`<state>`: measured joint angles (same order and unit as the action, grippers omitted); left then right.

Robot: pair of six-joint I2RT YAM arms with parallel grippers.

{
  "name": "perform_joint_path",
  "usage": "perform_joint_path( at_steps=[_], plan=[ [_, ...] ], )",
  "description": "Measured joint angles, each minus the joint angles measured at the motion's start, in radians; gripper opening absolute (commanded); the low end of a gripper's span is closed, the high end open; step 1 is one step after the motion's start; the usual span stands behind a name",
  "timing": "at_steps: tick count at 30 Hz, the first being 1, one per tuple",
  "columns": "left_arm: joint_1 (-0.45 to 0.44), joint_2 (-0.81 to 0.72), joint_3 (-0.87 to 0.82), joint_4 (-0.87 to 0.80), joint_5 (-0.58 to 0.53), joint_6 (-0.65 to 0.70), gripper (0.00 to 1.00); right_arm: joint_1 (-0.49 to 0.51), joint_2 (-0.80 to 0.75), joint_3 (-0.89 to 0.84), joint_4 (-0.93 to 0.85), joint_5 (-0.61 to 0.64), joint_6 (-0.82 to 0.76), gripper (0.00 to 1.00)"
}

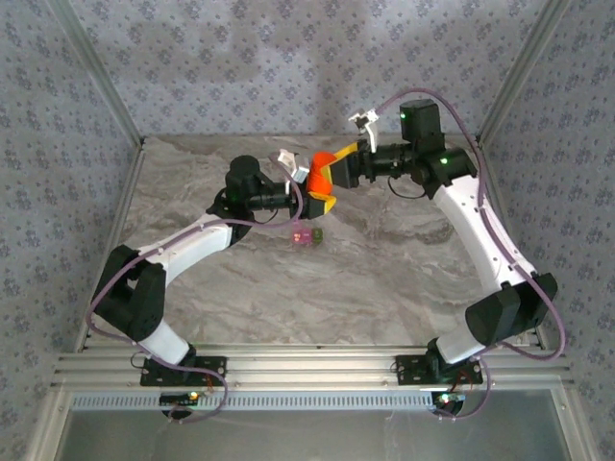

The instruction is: Sort the pills into containers

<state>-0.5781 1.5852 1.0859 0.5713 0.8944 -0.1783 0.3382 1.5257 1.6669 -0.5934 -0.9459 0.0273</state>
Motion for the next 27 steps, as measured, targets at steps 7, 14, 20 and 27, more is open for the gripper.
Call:
perform_joint_path(
  at_steps=[7,14,20,27],
  plan=[
    [-0.005,0.000,0.000,-0.002,0.000,-0.007,0.00,0.008,0.018,0.013,-0.021,0.018,-0.011,0.78],
    [-0.006,0.000,0.017,-0.018,0.005,-0.007,0.00,0.010,0.019,0.014,-0.021,0.026,-0.011,0.78],
    [-0.006,0.001,0.018,-0.022,0.005,-0.007,0.00,0.010,0.019,0.014,-0.018,0.035,-0.009,0.79],
    [-0.007,0.012,0.019,-0.023,0.008,-0.010,0.00,0.006,0.018,0.014,0.033,0.045,0.014,0.79]
  ],
)
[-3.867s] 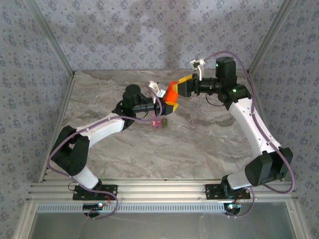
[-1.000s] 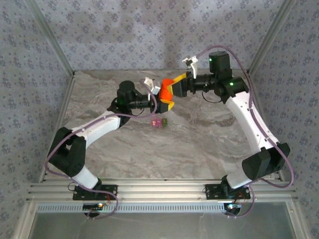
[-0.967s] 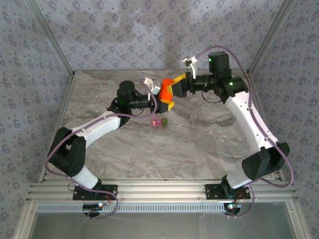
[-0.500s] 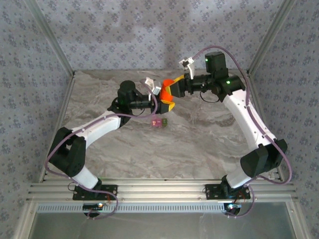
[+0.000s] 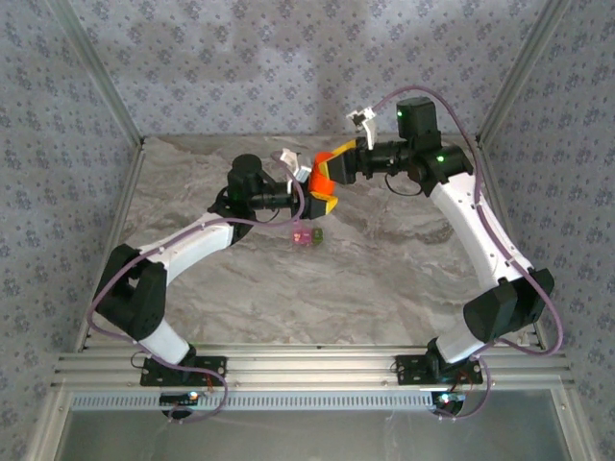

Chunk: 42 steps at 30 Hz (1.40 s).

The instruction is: Sort the pills into containers

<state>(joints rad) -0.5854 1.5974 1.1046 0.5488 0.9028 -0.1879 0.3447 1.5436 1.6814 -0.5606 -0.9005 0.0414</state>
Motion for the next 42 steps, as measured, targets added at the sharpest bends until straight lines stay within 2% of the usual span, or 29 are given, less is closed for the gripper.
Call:
perform_joint_path(
  at_steps=[8,28,36,42],
  plan=[
    [-0.003,0.028,0.000,0.000,0.002,-0.009,0.00,-0.004,-0.010,0.000,0.019,0.003,0.014,0.73],
    [-0.006,0.029,0.010,-0.003,0.002,-0.016,0.00,-0.005,-0.011,-0.013,0.008,0.030,0.013,0.72],
    [-0.006,0.029,0.012,-0.003,-0.001,-0.017,0.00,-0.005,-0.011,-0.018,0.003,0.033,0.010,0.56],
    [-0.006,0.029,0.012,-0.011,-0.015,-0.020,0.00,-0.003,-0.016,-0.028,0.010,0.043,0.010,0.51]
  ],
)
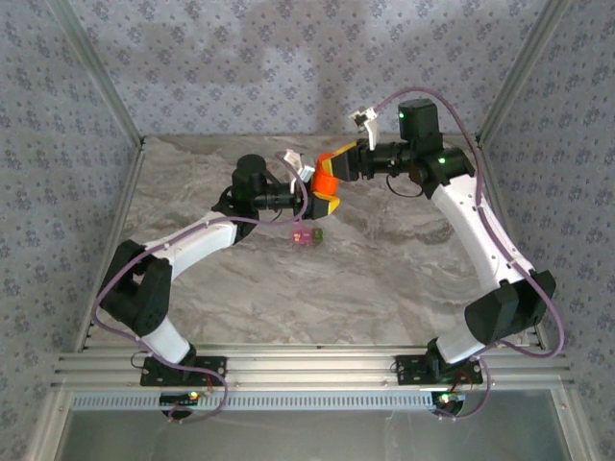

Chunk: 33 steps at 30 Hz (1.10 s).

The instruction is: Sort the pills into containers

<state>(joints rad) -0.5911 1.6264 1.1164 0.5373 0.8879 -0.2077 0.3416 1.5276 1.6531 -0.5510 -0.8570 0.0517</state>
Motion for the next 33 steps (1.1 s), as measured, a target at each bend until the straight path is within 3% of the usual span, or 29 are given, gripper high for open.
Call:
perform_joint_path(
  at_steps=[5,16,23,26,33],
  plan=[
    [-0.003,0.000,0.000,-0.021,-0.040,0.005,0.00,0.018,-0.020,-0.029,0.026,0.071,0.012,0.49],
    [-0.007,0.000,-0.018,-0.049,-0.149,0.014,0.00,0.108,-0.067,-0.142,0.175,0.352,0.151,0.49],
    [-0.010,0.000,-0.020,-0.056,-0.193,0.014,0.00,0.135,-0.067,-0.151,0.200,0.441,0.208,0.52],
    [-0.013,0.000,-0.020,-0.056,-0.206,0.012,0.00,0.135,-0.067,-0.151,0.198,0.447,0.222,0.57],
    [-0.024,0.000,-0.019,-0.029,-0.224,0.014,0.00,0.085,-0.090,-0.172,0.180,0.395,0.255,0.79]
  ],
)
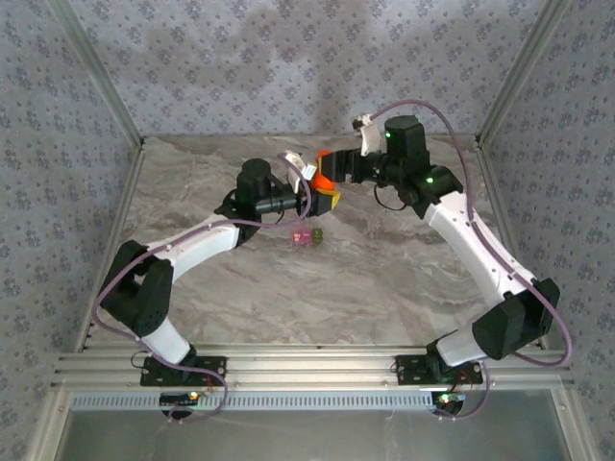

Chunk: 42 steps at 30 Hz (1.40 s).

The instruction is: Sort the pills into containers

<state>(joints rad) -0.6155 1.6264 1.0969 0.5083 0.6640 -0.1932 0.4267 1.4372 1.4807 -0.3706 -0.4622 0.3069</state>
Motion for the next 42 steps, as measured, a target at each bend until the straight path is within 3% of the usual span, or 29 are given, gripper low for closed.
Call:
perform_joint_path(
  at_steps=[4,10,17,29,38,42],
  plan=[
    [-0.002,0.000,0.000,0.012,0.000,0.000,0.00,-0.072,-0.078,-0.043,0.003,-0.068,0.011,0.87],
    [-0.001,0.000,0.000,0.018,0.020,0.001,0.00,-0.159,-0.174,-0.037,0.009,-0.187,-0.011,0.86],
    [0.010,0.000,0.036,-0.005,0.147,0.001,0.00,-0.177,-0.066,0.101,-0.089,-0.315,-0.165,0.85],
    [0.011,0.013,0.074,-0.038,0.235,0.001,0.00,-0.124,0.051,0.185,-0.217,-0.339,-0.272,0.82],
    [0.011,0.019,0.075,-0.042,0.239,0.001,0.00,-0.107,0.063,0.187,-0.237,-0.339,-0.279,0.76],
    [0.011,0.019,0.079,-0.044,0.238,0.001,0.00,-0.107,0.068,0.187,-0.244,-0.341,-0.282,0.62]
  ],
)
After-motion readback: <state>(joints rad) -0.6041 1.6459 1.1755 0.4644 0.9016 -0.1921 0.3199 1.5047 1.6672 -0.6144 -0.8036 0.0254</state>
